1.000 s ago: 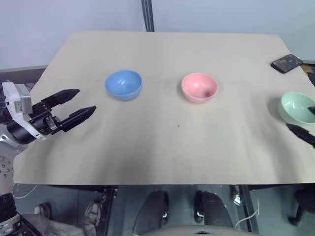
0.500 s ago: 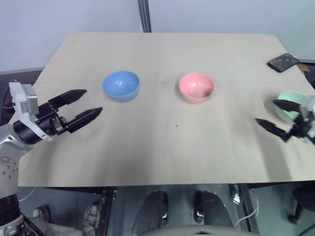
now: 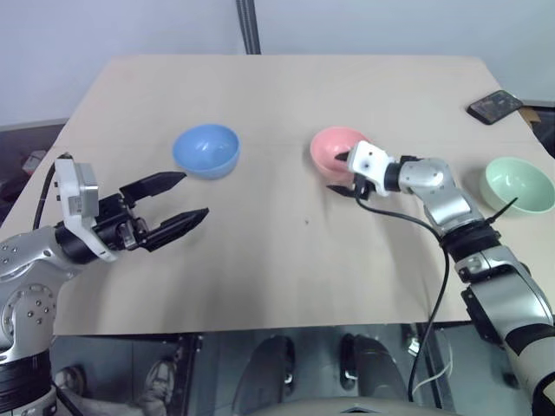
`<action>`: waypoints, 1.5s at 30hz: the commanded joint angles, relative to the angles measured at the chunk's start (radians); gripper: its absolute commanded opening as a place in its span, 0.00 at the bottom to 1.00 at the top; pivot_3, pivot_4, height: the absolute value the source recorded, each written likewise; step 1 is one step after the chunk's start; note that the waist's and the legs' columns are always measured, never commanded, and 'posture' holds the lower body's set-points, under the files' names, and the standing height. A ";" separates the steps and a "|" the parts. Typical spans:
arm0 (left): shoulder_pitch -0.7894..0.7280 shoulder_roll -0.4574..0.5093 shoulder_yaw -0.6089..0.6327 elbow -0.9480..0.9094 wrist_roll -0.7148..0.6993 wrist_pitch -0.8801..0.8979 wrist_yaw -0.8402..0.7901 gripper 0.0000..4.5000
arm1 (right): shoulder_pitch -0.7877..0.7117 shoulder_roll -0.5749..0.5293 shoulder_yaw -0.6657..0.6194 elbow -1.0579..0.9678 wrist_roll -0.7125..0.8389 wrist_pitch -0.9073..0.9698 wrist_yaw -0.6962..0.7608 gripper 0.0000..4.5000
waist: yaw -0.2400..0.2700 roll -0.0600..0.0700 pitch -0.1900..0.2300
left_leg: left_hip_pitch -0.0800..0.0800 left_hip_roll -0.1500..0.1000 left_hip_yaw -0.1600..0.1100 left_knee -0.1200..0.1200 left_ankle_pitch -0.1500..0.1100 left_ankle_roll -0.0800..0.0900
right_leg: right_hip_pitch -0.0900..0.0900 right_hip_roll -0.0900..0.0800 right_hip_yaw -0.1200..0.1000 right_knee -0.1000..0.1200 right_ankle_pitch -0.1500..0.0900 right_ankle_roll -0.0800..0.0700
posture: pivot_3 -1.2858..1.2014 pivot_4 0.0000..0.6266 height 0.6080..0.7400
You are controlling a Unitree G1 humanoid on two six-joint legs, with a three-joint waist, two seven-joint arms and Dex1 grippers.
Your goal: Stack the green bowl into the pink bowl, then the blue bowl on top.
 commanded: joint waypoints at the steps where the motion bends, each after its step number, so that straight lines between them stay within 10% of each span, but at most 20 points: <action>1: 0.023 -0.006 0.051 -0.066 -0.038 -0.001 0.022 1.00 | -0.054 0.003 0.001 0.074 -0.037 -0.106 0.006 0.43 | -0.001 0.000 0.000 | 0.000 0.000 0.000 0.000 0.000 0.000 | 0.000 0.000 0.000 0.000 0.000 0.000 | 0.52 0.24 1.00; 5: 0.048 -0.013 0.059 -0.082 -0.042 -0.006 0.037 1.00 | -0.085 0.014 0.011 0.125 -0.074 -0.183 -0.004 0.01 | -0.006 0.000 0.000 | 0.001 0.001 0.000 0.000 0.001 -0.002 | 0.000 0.001 0.001 0.002 0.000 0.000 | 0.52 0.24 1.00; 12: 0.059 -0.025 0.054 -0.089 -0.040 -0.013 0.053 1.00 | 0.062 -0.043 0.018 -0.327 0.098 0.027 0.297 0.01 | -0.004 0.000 0.000 | 0.002 0.003 0.000 0.000 0.003 -0.004 | -0.001 0.003 0.001 0.004 0.001 -0.002 | 0.52 0.24 1.00; 22: 0.047 -0.039 0.020 -0.076 -0.028 -0.031 0.046 1.00 | 0.326 -0.174 0.101 -0.839 0.034 0.433 0.329 0.01 | 0.003 0.000 0.000 | 0.003 0.002 0.000 0.000 0.002 -0.004 | -0.001 0.002 0.000 0.005 0.001 -0.002 | 0.52 0.24 1.00; 28: 0.031 -0.035 -0.003 -0.071 -0.040 -0.035 0.001 1.00 | 0.366 -0.169 -0.055 -0.983 0.082 0.544 0.192 0.72 | 0.003 0.000 0.000 | 0.002 0.002 0.000 0.001 0.003 -0.004 | -0.001 0.002 0.001 0.006 0.001 -0.002 | 0.52 0.24 1.00; 37: -0.073 -0.022 -0.114 -0.078 -0.131 0.007 -0.133 1.00 | 0.558 -0.275 -0.634 -1.134 0.233 0.939 -0.055 0.72 | 0.035 -0.002 -0.001 | 0.001 0.002 -0.002 0.001 0.002 -0.004 | 0.000 0.002 -0.003 0.003 0.001 -0.002 | 0.52 0.24 1.00; 45: -0.196 -0.063 -0.209 -0.006 -0.092 -0.009 -0.148 1.00 | 0.533 -0.251 -0.617 -0.595 0.073 0.675 -0.394 0.72 | 0.007 -0.003 -0.002 | 0.004 0.001 0.004 0.001 0.002 -0.003 | -0.001 0.004 0.004 0.006 0.001 -0.002 | 0.52 0.24 1.00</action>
